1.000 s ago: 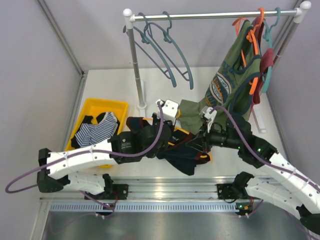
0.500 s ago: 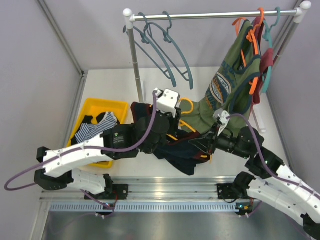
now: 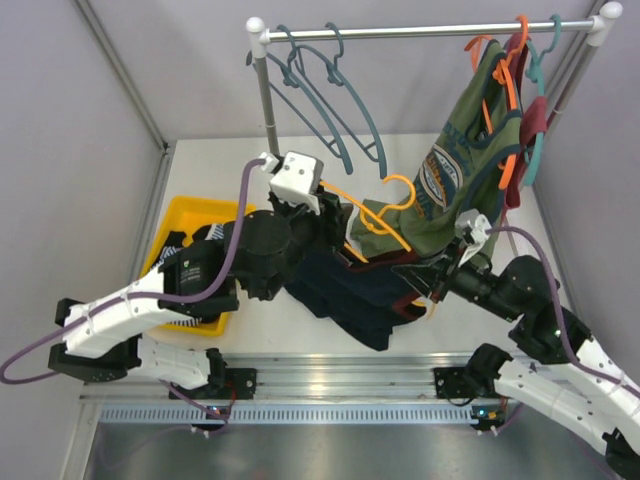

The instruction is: Place the tank top on the hanger

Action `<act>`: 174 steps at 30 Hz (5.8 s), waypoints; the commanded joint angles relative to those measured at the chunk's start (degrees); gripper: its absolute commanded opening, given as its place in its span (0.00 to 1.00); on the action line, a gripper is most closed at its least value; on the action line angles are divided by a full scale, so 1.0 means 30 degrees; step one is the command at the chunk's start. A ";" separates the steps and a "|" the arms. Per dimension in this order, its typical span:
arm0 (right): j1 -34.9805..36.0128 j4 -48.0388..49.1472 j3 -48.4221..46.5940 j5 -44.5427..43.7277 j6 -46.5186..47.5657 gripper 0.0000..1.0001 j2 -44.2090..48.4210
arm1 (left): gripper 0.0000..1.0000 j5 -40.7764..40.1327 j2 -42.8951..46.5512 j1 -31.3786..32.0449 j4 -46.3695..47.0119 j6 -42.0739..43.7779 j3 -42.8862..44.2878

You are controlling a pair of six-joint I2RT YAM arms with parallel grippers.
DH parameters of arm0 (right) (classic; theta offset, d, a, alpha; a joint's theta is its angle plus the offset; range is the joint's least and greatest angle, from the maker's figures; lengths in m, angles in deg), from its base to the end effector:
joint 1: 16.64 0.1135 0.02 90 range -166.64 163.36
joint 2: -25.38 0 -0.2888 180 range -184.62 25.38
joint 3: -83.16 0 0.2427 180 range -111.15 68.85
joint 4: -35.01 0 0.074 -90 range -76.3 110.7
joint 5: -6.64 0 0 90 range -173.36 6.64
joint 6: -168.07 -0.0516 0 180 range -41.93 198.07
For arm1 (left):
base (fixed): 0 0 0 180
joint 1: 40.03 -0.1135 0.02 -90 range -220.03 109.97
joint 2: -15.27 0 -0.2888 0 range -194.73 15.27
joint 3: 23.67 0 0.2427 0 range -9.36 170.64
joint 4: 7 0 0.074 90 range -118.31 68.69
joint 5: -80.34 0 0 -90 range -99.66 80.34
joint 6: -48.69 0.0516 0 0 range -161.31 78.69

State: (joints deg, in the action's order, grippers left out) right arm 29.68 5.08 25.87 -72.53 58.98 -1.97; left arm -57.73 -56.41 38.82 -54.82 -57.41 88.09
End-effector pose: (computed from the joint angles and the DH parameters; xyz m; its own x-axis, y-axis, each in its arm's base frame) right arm 0.0610 0.0779 0.3673 -0.2746 0.1775 -0.9450 -0.7939 0.5126 0.3270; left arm 0.0807 -0.2108 0.5293 -0.1673 -0.1095 -0.9798 0.4857 0.8557 -0.1785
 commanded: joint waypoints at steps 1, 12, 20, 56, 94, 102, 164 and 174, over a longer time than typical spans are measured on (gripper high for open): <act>-0.0002 0.0784 -0.2953 -0.0416 0.0445 0.00 0.0213 | 0.55 -0.1636 0.1362 0.0114 0.0974 0.0736 0.0302; -0.0002 -0.3374 -1.1118 -0.1089 0.1090 0.00 -0.1837 | 0.54 -0.5010 0.2975 0.0085 0.2061 0.1819 -0.0168; -0.0002 -0.9839 -1.9442 -0.2990 0.1442 0.00 -0.5439 | 0.54 -0.4484 0.3063 0.0113 0.1915 0.1675 -0.0578; 0.0056 -1.8116 -2.2560 -0.9556 -0.0726 0.00 -0.5852 | 0.53 -0.3399 0.3795 0.0085 0.0450 -0.0552 -0.3186; -0.8996 -1.2578 -2.5604 -0.6013 0.2116 0.00 -1.5490 | 0.53 -0.3399 0.4382 0.0055 0.0567 -0.0670 -0.4270; -0.9612 -1.2168 -2.6805 -0.5573 0.2029 0.00 -1.6486 | 0.54 -0.3399 0.4294 0.0055 0.0772 -0.0465 -0.4299; -0.9612 -1.1728 -2.4696 -0.7449 0.2204 0.59 -1.5787 | 0.55 -0.3428 0.4206 -0.0003 -0.0224 -0.0699 -0.4475; -0.9612 -1.2430 -2.3995 -0.6512 0.1823 0.63 -1.3735 | 0.55 -0.3428 0.4294 -0.0033 -0.0282 -0.0786 -0.4534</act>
State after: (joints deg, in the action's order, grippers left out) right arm 1.55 -31.94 -46.91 -93.91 65.30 -46.04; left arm -67.57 -44.35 38.87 -55.61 -59.42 74.60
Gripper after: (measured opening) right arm 0.624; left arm 0.551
